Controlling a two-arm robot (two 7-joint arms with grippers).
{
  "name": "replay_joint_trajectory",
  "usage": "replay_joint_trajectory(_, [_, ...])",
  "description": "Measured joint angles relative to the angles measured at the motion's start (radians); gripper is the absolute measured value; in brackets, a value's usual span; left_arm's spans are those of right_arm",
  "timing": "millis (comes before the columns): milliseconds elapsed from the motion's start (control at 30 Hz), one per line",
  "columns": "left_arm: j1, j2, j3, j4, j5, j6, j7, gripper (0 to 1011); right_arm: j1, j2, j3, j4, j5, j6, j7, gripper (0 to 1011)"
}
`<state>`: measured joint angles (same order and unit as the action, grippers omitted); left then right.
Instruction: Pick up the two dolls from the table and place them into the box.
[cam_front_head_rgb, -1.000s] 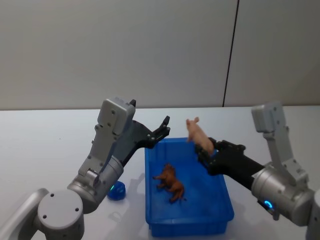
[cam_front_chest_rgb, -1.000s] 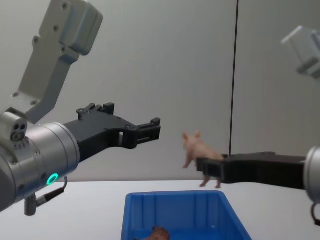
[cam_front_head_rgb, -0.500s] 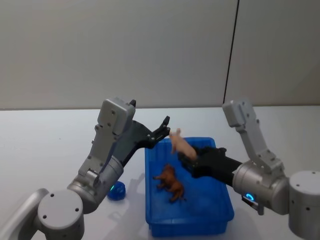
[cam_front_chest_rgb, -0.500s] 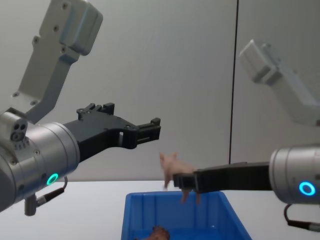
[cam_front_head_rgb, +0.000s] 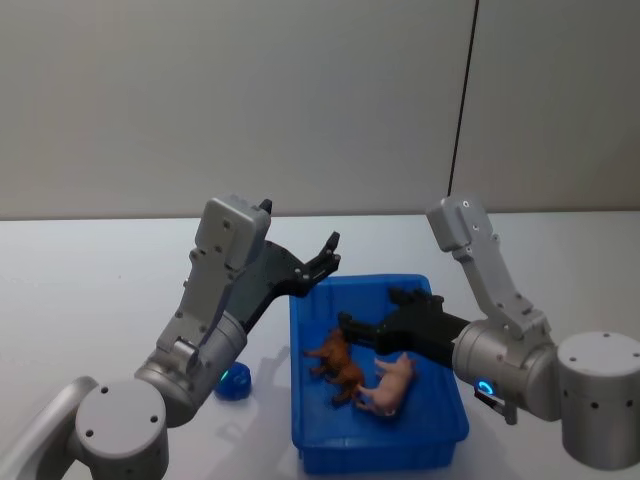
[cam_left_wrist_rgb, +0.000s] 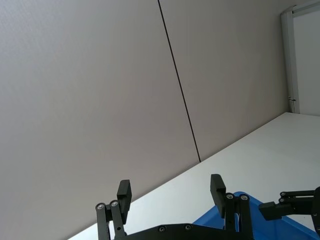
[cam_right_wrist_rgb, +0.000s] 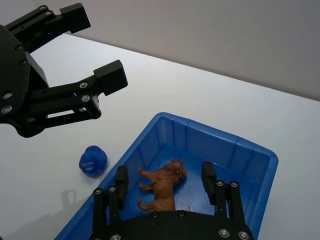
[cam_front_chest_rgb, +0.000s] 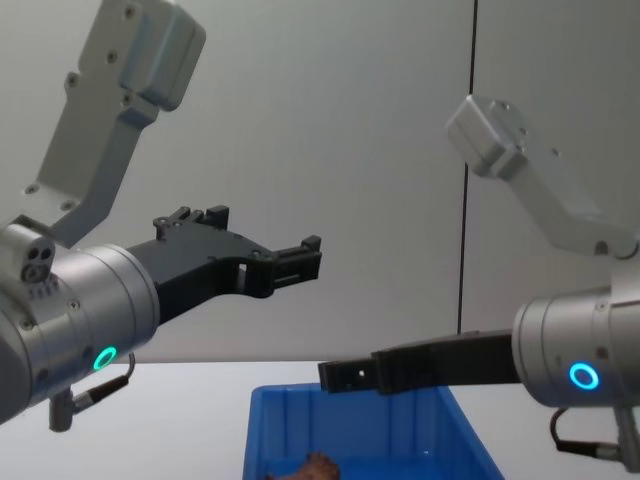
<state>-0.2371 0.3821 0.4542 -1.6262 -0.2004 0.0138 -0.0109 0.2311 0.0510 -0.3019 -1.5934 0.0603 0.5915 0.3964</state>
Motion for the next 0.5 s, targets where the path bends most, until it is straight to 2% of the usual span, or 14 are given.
replay_joint_trajectory(200, [0.0,0.0,0.0,0.0,0.0,0.0,0.0,1001,0.002,0.003,0.003,-0.001,0.007,-0.012,0.0,993])
replay_joint_trajectory(500, [0.0,0.0,0.0,0.0,0.0,0.0,0.0,1001,-0.018,0.034,0.035,-0.038,0.055,-0.086,-0.013,1001])
